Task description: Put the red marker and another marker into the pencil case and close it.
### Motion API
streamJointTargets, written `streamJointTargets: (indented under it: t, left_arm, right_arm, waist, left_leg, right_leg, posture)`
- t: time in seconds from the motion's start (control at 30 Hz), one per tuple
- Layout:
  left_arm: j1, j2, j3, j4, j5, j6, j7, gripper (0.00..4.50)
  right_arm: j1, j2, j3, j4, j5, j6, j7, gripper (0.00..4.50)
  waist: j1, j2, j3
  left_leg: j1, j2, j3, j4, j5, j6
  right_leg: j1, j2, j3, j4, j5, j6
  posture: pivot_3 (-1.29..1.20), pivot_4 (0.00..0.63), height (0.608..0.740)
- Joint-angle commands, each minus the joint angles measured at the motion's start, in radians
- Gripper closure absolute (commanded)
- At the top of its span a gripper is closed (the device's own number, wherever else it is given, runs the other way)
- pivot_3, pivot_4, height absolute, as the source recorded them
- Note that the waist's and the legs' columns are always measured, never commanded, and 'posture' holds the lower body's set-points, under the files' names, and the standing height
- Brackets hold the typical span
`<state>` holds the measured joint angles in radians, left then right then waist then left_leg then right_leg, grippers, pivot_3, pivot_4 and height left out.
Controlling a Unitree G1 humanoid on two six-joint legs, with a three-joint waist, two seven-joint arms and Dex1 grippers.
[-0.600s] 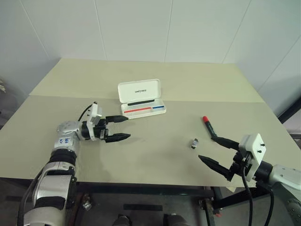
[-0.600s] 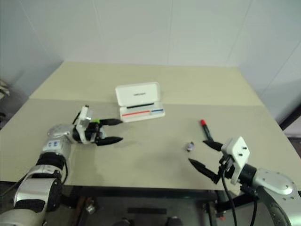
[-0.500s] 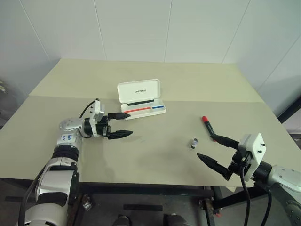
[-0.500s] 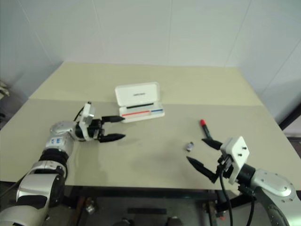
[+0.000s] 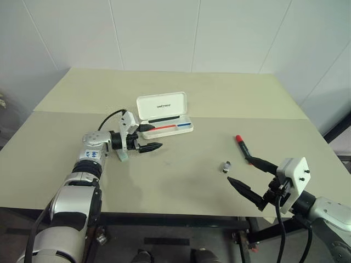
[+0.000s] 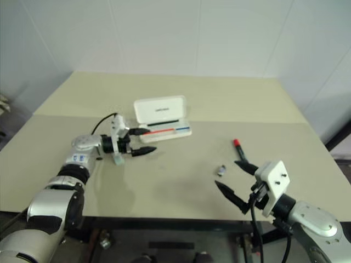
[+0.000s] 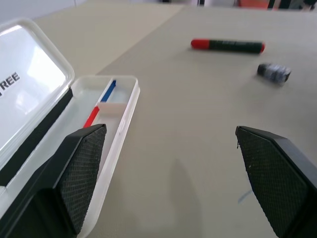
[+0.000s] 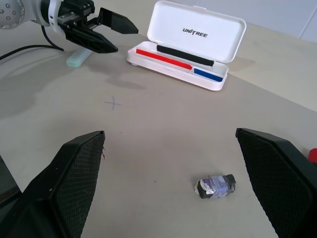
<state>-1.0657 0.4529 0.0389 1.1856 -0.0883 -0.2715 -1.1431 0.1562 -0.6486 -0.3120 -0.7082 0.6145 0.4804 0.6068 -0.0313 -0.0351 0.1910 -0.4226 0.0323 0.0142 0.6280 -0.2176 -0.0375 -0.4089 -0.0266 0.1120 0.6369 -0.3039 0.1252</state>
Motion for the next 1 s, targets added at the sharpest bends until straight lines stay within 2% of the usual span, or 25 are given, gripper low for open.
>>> streamJointTargets:
  t: [0.03,0.63,0.83,1.0]
  left_arm:
    - [-0.056,-0.001,-0.029,0.034,0.065,-0.006,0.084,0.02]
    - [-0.148,-0.079,-0.107,0.158,0.273,0.06,0.387,0.02]
    - [-0.153,-0.097,-0.131,0.17,0.319,0.103,0.384,0.02]
    - [-0.163,-0.12,-0.077,0.174,0.275,0.155,0.331,0.02]
  right_arm:
    - [-0.018,0.01,0.006,-0.027,0.002,-0.022,-0.007,0.0]
    - [0.021,0.04,-0.013,-0.047,-0.041,-0.058,-0.033,0.0]
    - [0.042,0.042,-0.021,-0.061,-0.043,-0.068,-0.043,0.0]
    - [0.054,0.034,-0.037,-0.07,-0.034,-0.064,-0.038,0.0]
  waist:
    - [0.002,0.0,0.0]
    - [0.003,-0.001,0.0]
    - [0.004,-0.001,0.001]
    - [0.004,-0.001,0.001]
  left_leg:
    - [0.0,0.0,0.0,0.0,0.0,0.0]
    - [0.0,0.0,0.0,0.0,0.0,0.0]
    - [-0.001,-0.001,0.0,0.0,0.0,0.0]
    - [0.0,-0.001,0.0,0.0,0.0,0.0]
  right_leg:
    - [0.0,0.0,0.0,0.0,0.0,0.0]
    - [0.0,0.0,0.0,0.0,0.0,0.001]
    - [0.0,0.0,0.0,0.0,0.0,0.001]
    - [0.0,0.0,0.0,0.0,0.0,0.001]
  posture:
    - [0.0,0.15,0.74]
    - [0.0,0.15,0.74]
    - [0.0,0.15,0.74]
    - [0.0,0.15,0.74]
